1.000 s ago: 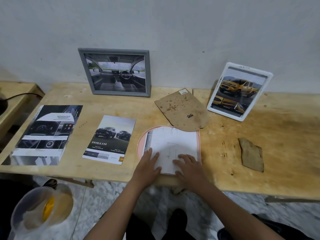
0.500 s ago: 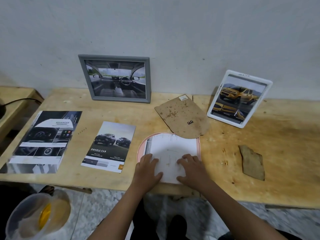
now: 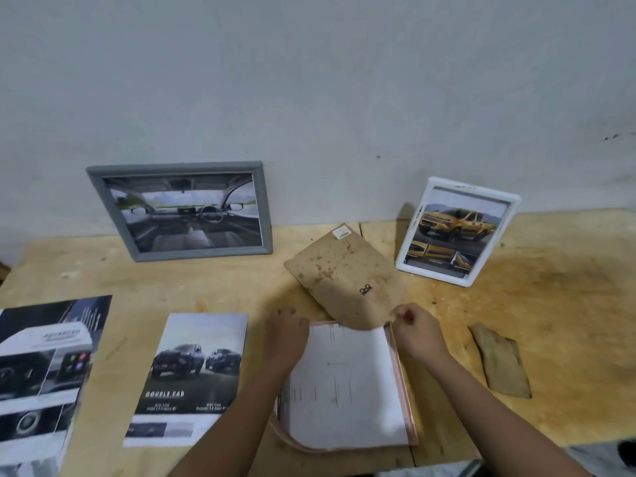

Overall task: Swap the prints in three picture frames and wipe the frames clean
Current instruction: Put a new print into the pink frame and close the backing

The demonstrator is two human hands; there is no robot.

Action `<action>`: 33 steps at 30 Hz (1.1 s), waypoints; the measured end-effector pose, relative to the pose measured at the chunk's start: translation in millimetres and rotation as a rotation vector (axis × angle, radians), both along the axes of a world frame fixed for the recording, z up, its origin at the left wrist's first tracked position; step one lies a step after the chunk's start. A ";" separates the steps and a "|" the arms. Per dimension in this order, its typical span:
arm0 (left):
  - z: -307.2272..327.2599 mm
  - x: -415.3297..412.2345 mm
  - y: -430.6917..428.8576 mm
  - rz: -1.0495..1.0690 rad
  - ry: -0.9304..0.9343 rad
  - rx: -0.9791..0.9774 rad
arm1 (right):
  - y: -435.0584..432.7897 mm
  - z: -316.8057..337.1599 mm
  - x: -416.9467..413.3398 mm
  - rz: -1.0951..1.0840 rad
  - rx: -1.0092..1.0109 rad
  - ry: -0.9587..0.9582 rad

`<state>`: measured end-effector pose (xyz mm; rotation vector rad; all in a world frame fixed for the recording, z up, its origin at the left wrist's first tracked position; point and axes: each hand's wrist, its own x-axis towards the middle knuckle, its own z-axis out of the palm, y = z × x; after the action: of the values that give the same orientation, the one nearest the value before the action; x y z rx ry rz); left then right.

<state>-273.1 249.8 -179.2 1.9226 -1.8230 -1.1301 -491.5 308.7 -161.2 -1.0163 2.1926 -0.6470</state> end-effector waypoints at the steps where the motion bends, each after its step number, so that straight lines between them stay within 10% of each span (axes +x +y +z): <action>1: 0.8 -3.7 -10.0 0.021 0.059 0.058 | -8.9 -0.2 -5.0 -0.103 0.034 -0.069; 11: -10.1 -31.2 -53.1 0.205 0.339 0.272 | -47.8 -10.8 -18.2 -0.409 0.156 -0.354; 24: 17.7 -9.7 -29.9 0.288 1.012 0.385 | -15.0 20.9 -3.1 0.006 -0.018 -0.823; 33: 15.5 4.4 75.9 0.352 1.207 0.277 | 43.6 29.8 16.0 0.367 -0.114 -0.607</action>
<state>-268.7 325.7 -163.8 1.0708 -0.6717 -1.8500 -475.6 352.3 -131.4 -1.0715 1.4177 -0.7866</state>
